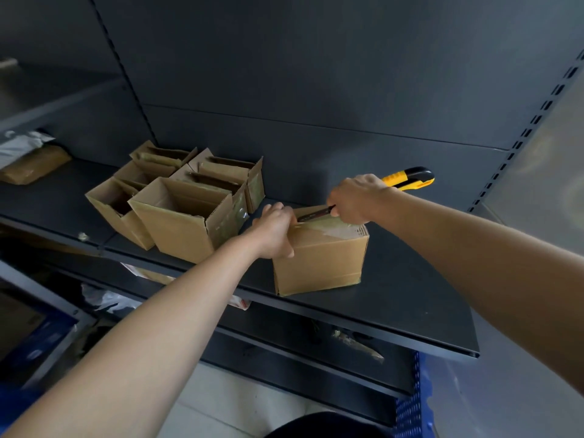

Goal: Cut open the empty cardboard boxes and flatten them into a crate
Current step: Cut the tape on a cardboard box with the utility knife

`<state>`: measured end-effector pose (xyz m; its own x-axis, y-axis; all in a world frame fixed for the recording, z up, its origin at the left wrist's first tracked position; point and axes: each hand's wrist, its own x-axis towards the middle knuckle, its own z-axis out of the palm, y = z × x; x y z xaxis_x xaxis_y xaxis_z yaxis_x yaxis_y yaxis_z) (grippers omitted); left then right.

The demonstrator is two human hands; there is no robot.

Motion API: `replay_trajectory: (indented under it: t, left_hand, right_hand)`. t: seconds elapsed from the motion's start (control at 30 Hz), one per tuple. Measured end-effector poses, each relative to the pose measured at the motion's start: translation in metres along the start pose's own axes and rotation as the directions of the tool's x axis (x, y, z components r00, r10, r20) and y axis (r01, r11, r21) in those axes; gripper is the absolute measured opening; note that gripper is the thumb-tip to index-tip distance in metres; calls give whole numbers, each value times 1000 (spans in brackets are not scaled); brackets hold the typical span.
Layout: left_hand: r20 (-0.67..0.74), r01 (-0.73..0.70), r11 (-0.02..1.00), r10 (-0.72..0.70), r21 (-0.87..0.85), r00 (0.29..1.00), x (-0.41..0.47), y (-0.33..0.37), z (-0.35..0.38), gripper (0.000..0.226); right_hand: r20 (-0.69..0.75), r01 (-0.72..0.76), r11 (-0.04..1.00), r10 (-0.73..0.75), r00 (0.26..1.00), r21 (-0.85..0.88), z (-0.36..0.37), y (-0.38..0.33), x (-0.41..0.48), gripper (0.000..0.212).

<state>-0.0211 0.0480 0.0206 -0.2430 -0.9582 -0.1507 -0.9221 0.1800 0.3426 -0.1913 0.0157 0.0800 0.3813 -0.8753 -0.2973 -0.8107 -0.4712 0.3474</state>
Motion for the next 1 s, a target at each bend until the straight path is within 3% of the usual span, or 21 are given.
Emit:
replay_trajectory:
  t: [0.13,0.27,0.43,0.73,0.83,0.93,1.0]
  left_hand:
    - [22,-17,1000,16,16,1000,-2,1,-3,62]
    - [41,-58,997,56,51,998,3,9,-1,60]
    - [76,-40,996,34,85,997,12,10,-1,62]
    - [194,-67,951,8,302,981,25,29,-7,62]
    - [225,-92,910,-2,405,974,26,33,-10,74]
    - [227,-114,887,11,447,974,25,38,-9,80]
    - [205,-115,886,23,450,978,24,45,-8,77]
  right_hand:
    - [26,50,996,-49,998,-70,-6,0,0,22]
    - [64,29,957,-11,998,-287,5,8,-4,11]
    - [124,-29,966,63,990,-259,23,31,-12,12]
    - [215,-237,968,217,952,76,56,88,-41,22]
    - [211,-330,941,308,928,76,69,105,-52,23]
    - [155,-426,835,396,905,348,77,107,-50,26]
    - [165,-387,647,377,911,657,81,91,-39,29]
